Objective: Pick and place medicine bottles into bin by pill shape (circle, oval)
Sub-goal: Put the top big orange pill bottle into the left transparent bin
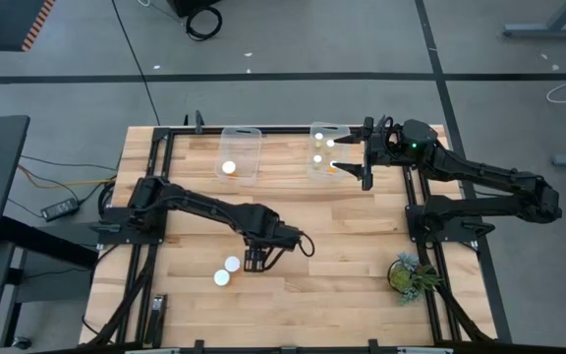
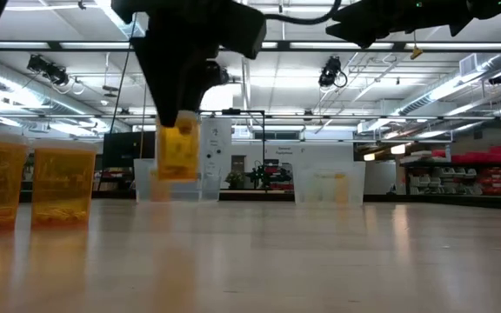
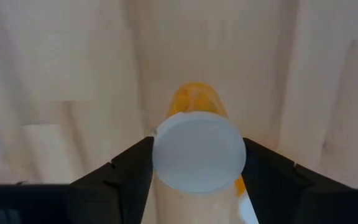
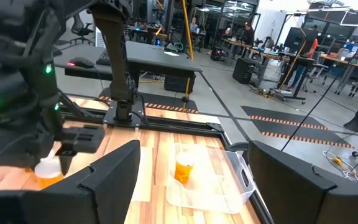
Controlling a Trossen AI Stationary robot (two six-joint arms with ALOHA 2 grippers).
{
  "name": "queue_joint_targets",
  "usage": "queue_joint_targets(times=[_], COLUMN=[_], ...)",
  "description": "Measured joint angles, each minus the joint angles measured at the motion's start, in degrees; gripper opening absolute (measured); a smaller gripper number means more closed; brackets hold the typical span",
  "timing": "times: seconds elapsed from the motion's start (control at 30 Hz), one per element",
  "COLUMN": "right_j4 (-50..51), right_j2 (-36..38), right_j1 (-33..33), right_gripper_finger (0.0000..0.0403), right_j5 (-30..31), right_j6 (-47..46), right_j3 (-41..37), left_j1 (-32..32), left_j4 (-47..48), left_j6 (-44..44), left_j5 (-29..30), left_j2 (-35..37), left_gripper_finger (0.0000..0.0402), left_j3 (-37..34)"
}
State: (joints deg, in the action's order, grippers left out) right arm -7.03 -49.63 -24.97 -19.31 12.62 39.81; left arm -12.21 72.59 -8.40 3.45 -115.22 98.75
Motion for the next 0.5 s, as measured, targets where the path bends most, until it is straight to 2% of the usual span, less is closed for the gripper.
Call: queue_joint_targets(times=[0.2, 0.5], right_j4=[0.0, 0.02], right_j2=[0.0, 0.0], right_j1=[0.0, 0.01], right_gripper_finger=[0.0305, 0.0305], right_j5=[0.0, 0.0], right_j6=[0.0, 0.02], right_j3=[0.0, 0.0], left_j1=[2.71, 9.42], left_j4=[3.56, 4.73], left_j6=[3.01, 7.35], left_j5=[5.41, 6.01], left_j2=[0.04, 0.02], left_gripper_finger=[0.0217, 0.0229], left_j3=[4.47, 7.8])
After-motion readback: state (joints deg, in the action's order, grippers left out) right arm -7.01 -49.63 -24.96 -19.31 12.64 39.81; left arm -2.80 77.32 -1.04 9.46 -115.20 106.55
